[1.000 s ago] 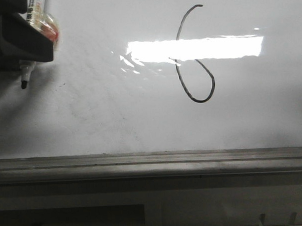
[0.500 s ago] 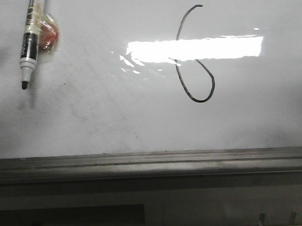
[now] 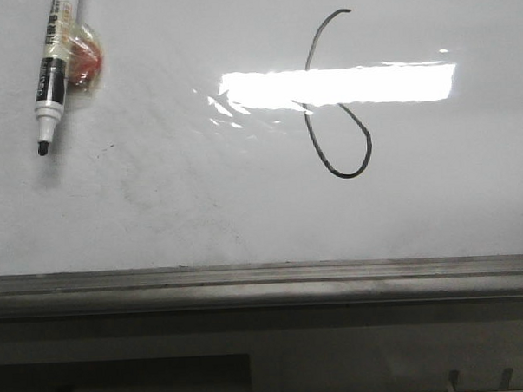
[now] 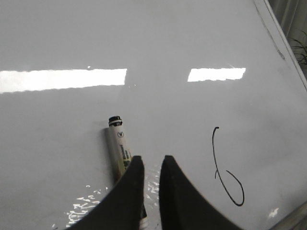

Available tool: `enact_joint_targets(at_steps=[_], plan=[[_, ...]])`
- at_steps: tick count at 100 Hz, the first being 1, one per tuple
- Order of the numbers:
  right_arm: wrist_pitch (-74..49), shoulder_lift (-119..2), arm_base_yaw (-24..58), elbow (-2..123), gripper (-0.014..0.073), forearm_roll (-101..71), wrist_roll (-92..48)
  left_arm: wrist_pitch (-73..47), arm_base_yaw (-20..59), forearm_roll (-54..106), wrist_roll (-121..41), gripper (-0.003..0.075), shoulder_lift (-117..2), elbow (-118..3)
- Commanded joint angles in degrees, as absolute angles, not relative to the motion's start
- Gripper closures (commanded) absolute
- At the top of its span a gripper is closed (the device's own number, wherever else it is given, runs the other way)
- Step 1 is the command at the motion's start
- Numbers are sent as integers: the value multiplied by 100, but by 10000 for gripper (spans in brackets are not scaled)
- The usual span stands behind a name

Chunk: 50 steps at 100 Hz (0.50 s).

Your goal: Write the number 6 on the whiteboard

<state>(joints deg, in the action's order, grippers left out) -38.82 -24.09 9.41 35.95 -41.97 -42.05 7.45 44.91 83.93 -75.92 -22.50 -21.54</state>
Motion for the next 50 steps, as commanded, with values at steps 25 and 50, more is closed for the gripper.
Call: enact_joint_targets(at_steps=[25,50], plan=[[-2666,-507,917,2133,659,-4421,-4553,377,4477,8234,-7638,740,-939,-1319],[-2394,109,917,1642,659,-4649,-4553,445,4477,8256,-7638,740,-123,-1085]])
